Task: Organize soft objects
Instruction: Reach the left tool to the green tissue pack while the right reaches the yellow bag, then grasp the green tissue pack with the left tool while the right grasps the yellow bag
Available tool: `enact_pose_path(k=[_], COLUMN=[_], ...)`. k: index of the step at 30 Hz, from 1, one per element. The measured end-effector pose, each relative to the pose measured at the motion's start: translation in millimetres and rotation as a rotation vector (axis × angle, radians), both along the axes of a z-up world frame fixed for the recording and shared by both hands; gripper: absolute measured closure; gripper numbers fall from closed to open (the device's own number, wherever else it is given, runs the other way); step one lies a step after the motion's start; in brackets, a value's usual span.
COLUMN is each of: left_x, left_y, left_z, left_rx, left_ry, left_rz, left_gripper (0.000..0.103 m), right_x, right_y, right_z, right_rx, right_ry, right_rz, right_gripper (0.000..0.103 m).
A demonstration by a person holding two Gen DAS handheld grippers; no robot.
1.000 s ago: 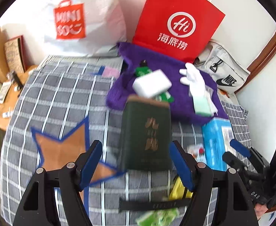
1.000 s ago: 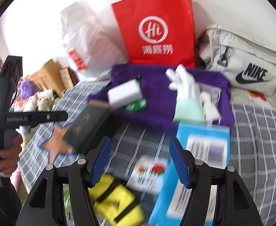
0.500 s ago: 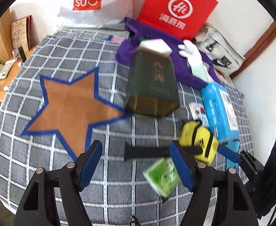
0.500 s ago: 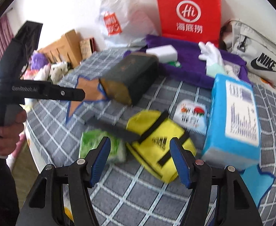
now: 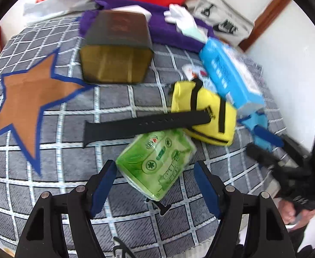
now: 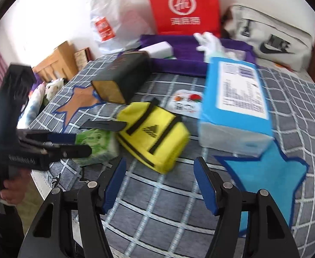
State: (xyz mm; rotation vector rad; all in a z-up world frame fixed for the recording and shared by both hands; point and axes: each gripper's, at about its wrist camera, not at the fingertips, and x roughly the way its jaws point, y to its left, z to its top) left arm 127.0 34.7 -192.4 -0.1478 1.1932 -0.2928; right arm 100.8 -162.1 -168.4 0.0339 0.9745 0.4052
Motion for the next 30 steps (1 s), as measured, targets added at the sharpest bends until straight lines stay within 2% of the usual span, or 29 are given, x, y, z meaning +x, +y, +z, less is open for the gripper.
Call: enact_pose_path(k=[3, 10, 16, 19, 21, 25, 26, 29, 30], left_x=[0, 4, -1, -4, -5, -3, -3, -3, -3], left_y=[-15, -35, -28, -17, -7, 8, 10, 15, 17], left_z=[-2, -5, 0, 3, 4, 3, 3, 5, 6], left_rx=[0.075, 0.215, 0.202, 0.210, 0.198, 0.163, 0.154, 0.070, 0.024], left_ry=[-0.033, -0.081, -0.095, -0.102, -0.097, -0.092, -0.092, -0.083, -0.074], left_rz=[-0.024, -0.049, -0.063, -0.053, -0.039, -0.006, -0.005, -0.015, -0.020], left_gripper=[0.025, 0.023, 0.027, 0.027, 0.027, 0.027, 0.027, 0.027, 0.027], right_x=[-1, -1, 10, 18, 24, 33, 34, 35, 33], right_y=[-10, -14, -5, -2, -1, 1, 2, 10, 12], right_z=[-2, -9, -16, -22, -28, -37, -38, -37, -34], right_rx=[0.009, 0.033, 0.067, 0.043, 0.074, 0.148, 0.159, 0.178, 0.168], right_ry=[0.012, 0.027, 0.027, 0.027, 0.045, 0.078, 0.078, 0.080, 0.069], right_rz=[-0.027, -0.025, -0.046, -0.097, -0.118, -0.160, -0.162, -0.119, -0.107], right_gripper=[0.039, 0.038, 0.038, 0.039, 0.039, 0.057, 0.066, 0.081, 0.082])
